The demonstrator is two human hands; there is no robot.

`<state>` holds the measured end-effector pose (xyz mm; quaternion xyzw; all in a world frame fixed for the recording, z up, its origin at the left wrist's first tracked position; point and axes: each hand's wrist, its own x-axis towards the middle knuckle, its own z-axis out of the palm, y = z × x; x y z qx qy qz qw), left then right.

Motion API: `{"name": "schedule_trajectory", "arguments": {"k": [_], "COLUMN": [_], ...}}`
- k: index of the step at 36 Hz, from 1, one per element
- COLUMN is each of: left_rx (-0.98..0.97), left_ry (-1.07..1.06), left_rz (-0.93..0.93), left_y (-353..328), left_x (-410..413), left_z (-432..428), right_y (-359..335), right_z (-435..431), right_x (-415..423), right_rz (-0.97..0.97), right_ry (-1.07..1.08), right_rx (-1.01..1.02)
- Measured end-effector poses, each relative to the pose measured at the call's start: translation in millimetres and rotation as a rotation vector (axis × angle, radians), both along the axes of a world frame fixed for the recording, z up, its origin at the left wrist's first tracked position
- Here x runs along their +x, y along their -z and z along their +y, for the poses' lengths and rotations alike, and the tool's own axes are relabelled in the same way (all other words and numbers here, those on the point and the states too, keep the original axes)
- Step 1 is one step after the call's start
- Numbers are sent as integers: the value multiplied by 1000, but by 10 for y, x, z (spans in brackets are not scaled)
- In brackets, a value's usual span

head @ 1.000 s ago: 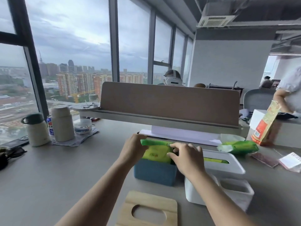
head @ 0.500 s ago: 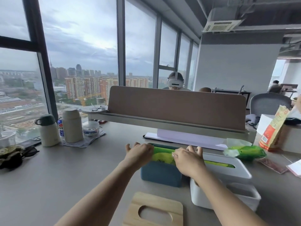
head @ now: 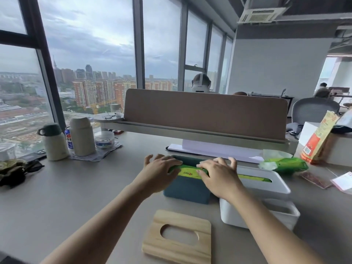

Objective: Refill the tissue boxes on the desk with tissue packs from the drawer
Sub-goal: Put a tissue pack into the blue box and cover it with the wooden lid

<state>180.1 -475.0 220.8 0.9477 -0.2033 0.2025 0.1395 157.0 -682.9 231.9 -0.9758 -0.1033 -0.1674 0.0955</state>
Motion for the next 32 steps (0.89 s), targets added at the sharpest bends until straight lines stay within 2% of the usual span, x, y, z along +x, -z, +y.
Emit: {"name": "schedule_trajectory", "arguments": {"k": [3, 9, 13, 16, 18, 23, 32], "left_rx": [1, -81, 6, 139, 212, 253, 201], "left_ry": [85, 172, 190, 150, 159, 144, 178], "left_rz": [-28, 152, 380, 636, 721, 764, 702], "left_y": [-10, 72, 179, 295, 354, 419, 483], "left_x": [-171, -478, -590, -617, -649, -714, -730], "left_z": [131, 288, 376, 467, 505, 560, 571], "right_y": [16, 117, 226, 306, 348, 408, 493], "right_z": [45, 189, 220, 205, 190, 170, 200], "right_x": [-145, -494, -684, -785, -822, -871, -829], "right_rz": [-5, 122, 343, 483, 573, 702, 690], "right_ry": [-61, -186, -270, -261, -235, -198, -207], "right_rx": [-36, -7, 124, 74, 35, -104, -124]}}
